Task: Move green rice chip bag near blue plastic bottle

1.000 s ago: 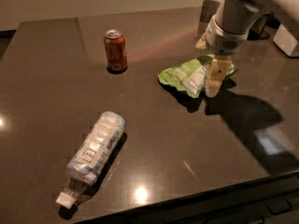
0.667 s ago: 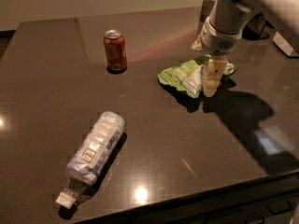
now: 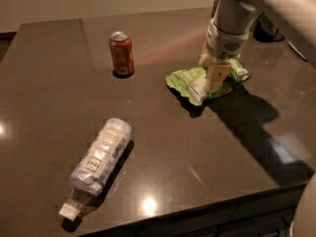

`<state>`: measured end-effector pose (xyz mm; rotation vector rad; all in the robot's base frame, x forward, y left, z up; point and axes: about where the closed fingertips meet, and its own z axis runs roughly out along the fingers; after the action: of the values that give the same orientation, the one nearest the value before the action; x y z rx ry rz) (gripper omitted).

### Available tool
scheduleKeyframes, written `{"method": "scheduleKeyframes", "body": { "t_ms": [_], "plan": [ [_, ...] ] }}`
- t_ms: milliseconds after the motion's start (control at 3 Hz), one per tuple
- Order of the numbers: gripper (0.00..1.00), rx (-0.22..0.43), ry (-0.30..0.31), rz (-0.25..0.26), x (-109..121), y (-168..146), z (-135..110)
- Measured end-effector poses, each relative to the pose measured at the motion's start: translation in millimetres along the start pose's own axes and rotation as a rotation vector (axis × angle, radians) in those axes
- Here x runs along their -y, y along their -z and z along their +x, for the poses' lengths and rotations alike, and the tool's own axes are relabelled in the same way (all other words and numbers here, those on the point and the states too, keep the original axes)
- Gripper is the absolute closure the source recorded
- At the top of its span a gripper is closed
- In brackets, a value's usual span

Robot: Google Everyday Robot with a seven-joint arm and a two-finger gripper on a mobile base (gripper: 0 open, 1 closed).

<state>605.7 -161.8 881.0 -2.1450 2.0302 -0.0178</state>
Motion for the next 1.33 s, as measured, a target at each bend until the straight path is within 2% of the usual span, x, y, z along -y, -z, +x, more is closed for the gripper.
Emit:
{"method": "scheduleKeyframes", "body": {
  "t_ms": [333, 667, 1333],
  "plan": [
    [0.72, 0.024, 0.025, -0.007, -8.5, 6.6, -10.5],
    [0.96, 0.062, 0.048, 0.003, -21.3, 23.5, -22.9],
    [1.0, 0.19, 0.105, 0.003, -64.4, 65.3, -65.1]
  ]
}}
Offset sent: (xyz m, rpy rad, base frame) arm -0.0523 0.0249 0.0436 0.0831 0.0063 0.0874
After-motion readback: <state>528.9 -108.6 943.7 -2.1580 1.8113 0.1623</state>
